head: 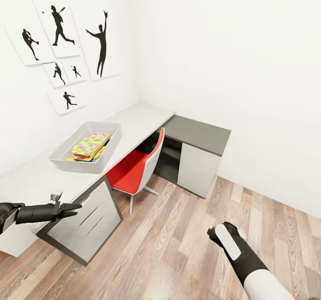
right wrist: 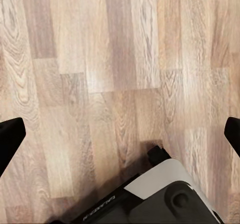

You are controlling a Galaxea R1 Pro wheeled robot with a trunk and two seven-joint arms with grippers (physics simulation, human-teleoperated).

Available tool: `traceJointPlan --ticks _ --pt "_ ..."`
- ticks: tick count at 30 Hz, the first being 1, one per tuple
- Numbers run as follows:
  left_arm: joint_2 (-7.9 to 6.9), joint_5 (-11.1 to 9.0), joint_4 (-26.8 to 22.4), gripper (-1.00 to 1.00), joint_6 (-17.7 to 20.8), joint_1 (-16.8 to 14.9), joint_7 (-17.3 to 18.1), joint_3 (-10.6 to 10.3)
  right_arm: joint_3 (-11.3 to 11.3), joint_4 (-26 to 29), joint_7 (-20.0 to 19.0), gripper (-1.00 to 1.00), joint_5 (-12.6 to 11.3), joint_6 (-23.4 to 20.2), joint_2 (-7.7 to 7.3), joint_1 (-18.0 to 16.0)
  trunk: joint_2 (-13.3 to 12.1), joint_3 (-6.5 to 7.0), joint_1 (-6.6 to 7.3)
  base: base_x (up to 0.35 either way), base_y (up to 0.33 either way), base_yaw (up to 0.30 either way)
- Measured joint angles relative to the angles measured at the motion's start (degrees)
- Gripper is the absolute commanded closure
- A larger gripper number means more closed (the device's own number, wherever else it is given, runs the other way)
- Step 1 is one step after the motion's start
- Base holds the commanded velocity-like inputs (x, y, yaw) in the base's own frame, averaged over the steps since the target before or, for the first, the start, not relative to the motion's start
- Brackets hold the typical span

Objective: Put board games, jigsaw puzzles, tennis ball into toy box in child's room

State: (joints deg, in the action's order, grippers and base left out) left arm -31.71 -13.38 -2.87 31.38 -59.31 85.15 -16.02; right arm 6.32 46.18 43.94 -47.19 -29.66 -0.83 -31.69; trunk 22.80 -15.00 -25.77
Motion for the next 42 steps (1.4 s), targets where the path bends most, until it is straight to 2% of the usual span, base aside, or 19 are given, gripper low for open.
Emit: traceJointPlan --ticks 6,9,18,30,42 --pt "-0.01 0.0 0.0 -1.00 -0.1 0.0 0.0 0.0 2.8 -0.4 0.0 -1.00 -0.1 2.4 0.22 0.0 0.0 0.26 0.01 -0.144 0.145 -0.255" --pt "-0.04 0.0 -0.1 -1.00 -0.1 0.0 0.0 0.0 3.2 -0.5 0.0 -1.00 0.0 2.8 0.26 0.0 0.0 0.43 0.02 -0.050 0.051 -0.244" --pt "0.01 -0.1 -0.1 -1.00 0.0 0.0 -0.1 0.0 3.8 -0.5 -0.1 -1.00 0.1 6.0 0.28 0.0 0.0 1.04 0.02 -0.010 0.010 -0.221" --pt "0.19 -0.1 -0.2 -1.00 0.1 0.0 -0.1 0.1 4.0 -2.8 -0.1 -1.00 0.1 7.6 0.24 0.0 0.0 2.02 0.02 0.000 0.006 -0.177" --pt "0.11 -0.1 -0.2 -1.00 0.1 0.0 -0.1 0.0 4.0 -3.8 -0.1 -1.00 0.1 8.5 0.25 0.0 0.0 3.04 0.02 -0.047 0.125 -0.161"
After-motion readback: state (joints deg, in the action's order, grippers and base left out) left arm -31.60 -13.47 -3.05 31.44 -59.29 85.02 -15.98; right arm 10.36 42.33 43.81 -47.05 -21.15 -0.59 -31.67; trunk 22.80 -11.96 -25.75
